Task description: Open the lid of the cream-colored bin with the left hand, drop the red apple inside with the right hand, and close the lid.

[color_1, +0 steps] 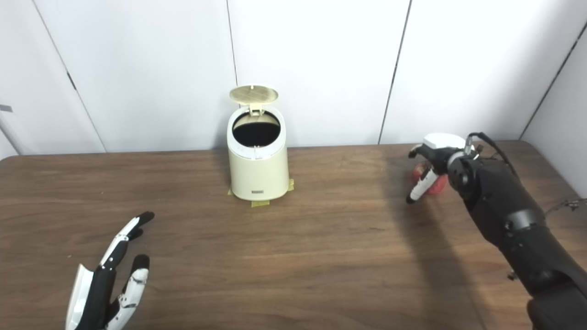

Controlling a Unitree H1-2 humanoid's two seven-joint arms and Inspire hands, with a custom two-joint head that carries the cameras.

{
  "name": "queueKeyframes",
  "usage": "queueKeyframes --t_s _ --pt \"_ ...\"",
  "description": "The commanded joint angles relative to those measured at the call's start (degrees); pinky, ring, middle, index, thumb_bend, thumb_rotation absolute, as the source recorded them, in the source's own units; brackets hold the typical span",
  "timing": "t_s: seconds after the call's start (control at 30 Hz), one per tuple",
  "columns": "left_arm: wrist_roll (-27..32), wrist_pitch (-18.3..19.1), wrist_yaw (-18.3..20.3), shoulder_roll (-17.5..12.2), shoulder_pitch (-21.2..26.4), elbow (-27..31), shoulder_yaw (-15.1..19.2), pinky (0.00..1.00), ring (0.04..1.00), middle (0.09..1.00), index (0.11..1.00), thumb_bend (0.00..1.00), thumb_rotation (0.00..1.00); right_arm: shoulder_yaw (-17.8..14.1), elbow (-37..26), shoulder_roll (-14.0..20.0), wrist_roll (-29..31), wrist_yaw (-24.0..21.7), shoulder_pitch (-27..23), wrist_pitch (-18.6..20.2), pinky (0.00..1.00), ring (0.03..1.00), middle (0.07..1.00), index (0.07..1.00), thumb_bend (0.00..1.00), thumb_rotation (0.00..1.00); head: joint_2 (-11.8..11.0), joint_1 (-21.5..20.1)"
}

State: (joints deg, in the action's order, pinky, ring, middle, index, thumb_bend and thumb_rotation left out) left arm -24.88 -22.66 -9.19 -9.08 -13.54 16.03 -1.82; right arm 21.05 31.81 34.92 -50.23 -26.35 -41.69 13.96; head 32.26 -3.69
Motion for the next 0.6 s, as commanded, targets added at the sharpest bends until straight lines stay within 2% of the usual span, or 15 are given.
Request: queueKeyframes --t_s 0.0,0.23,0.47,0.57 --pt "0.0 -1.6 -1.4 1.9 0.5 0.3 0.4 0.86 0.915 0.911 0.892 0.21 0.86 -0.1 -0.6 1.8 -0.8 1.5 -4.2 0.8 0.71 0.905 0.932 0.856 0.99 0.3 -0.1 0.1" --pt "-0.1 -1.3 -1.2 1.7 0.3 0.7 0.5 0.86 0.914 0.91 0.892 0.22 0.82 2.5 2.6 2.1 -1.3 0.9 -5.3 0.6 0.68 0.914 0.933 0.859 0.97 0.29 0.2 0.2" --pt "0.0 -2.1 -1.3 1.5 0.5 0.3 0.6 0.86 0.912 0.907 0.893 0.23 0.8 2.9 3.1 2.3 -0.7 0.4 -5.0 1.1 0.7 0.919 0.931 0.846 0.92 0.26 0.2 0.3" --pt "0.1 -1.9 -1.2 1.4 0.5 0.3 0.7 0.86 0.915 0.913 0.893 0.22 0.79 2.7 3.0 2.4 -0.4 1.3 -4.7 0.7 0.61 0.827 0.879 0.827 0.91 0.22 0.1 0.3"
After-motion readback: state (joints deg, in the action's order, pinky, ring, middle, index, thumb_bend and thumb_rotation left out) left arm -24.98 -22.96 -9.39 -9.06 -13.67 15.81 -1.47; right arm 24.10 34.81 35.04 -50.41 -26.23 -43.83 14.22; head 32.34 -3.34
